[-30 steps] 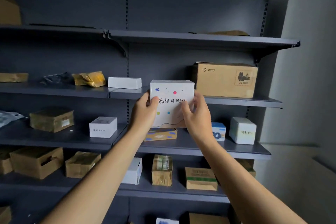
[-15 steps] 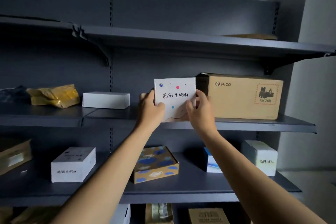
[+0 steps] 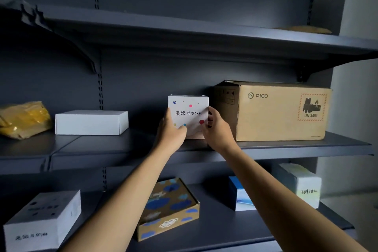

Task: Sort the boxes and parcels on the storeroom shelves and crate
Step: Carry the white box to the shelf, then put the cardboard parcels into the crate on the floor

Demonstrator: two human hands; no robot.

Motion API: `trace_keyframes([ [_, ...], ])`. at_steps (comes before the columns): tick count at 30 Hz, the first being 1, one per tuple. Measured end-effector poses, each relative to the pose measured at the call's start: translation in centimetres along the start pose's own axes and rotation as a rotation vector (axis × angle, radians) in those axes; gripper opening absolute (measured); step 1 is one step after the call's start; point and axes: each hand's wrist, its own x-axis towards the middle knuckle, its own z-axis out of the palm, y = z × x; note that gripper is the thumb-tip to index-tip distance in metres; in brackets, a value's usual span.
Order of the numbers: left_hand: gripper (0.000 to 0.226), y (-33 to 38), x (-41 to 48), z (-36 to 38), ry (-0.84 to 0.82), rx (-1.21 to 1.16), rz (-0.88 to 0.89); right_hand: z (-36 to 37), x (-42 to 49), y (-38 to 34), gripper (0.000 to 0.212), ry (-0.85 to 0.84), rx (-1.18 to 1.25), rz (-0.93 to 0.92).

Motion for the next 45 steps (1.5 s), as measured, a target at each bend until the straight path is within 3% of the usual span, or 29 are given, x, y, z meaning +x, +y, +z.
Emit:
trace_keyframes([
  [6,0.054,-0.3,0.3,2.2,0.074,0.166,0.043,-0.3,1.9,0.7,0.057,-0.099,-0.052,-0.052],
  [9,0.040,0.5,0.0,3.2,0.015,0.203,0.027,-1.4,2.1,1.0,0.053,-0.218,-0.092,-0.090],
  [11,0.033,0.9,-0.2,4.2,-0.047,0.155,0.041,-2.6,1.8,1.2,0.055,-0.213,-0.055,-0.087],
  [17,0.036,2.8,-0.3,7.5,0.060,0.082,0.122,-5.7,1.8,2.7,0.040,-0.085,0.146,-0.066],
  [22,0.039,4.8,-0.1,11.0,0.005,0.073,0.121,-8.6,2.2,4.6,0.035,0.002,0.158,-0.090],
  [28,0.068,6.7,1.0,13.8,-0.100,0.320,0.063,-11.8,3.1,6.7,0.029,0.093,0.044,-0.171],
  [33,0.084,6.8,2.3,15.5,-0.100,0.266,-0.019,-14.7,4.3,9.5,0.021,0.192,0.007,-0.162],
  [35,0.079,6.6,2.5,16.0,-0.111,0.194,-0.041,-15.6,4.3,10.3,0.021,0.217,-0.047,-0.136],
  [41,0.035,6.1,3.0,16.8,-0.050,0.186,-0.048,-19.4,4.6,13.1,0.044,0.412,-0.209,0.026],
  [45,0.032,5.9,3.0,16.9,-0.036,0.180,-0.053,-21.8,5.1,15.4,0.067,0.541,-0.222,0.161],
])
